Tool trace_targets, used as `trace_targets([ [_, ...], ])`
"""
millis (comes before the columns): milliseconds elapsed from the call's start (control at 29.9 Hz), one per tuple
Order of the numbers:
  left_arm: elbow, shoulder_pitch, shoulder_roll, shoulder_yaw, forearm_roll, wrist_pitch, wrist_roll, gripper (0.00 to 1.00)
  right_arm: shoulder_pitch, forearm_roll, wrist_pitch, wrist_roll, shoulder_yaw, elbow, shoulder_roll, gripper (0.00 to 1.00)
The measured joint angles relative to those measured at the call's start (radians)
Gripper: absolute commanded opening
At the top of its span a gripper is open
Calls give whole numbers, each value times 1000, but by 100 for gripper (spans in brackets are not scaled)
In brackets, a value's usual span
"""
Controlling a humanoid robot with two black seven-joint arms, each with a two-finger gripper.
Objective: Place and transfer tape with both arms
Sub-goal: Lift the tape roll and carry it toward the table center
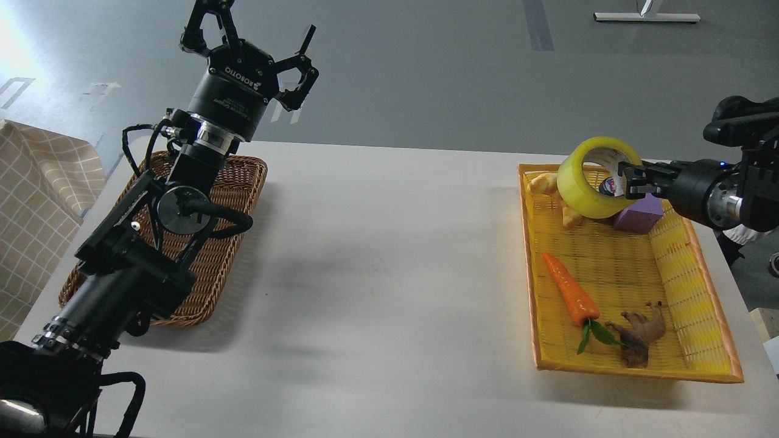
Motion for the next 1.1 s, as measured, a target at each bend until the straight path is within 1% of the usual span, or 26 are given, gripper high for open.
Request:
trace_targets([
  [167,0,-1,2,-1,0,0,0,98,56,-1,0,1,3,2,25,0],
  [468,0,-6,1,-8,1,0,-1,98,145,-14,0,1,-7,-36,180,0],
  [568,0,-7,0,-8,2,0,-2,98,179,-17,0,1,-22,-71,229,0],
  [768,0,-3,0,-9,2,0,-2,98,263,-17,0,1,-114,-164,318,0],
  [1102,-3,-4,0,-10,2,0,-2,98,330,-17,0,5,-179,-315,469,0],
])
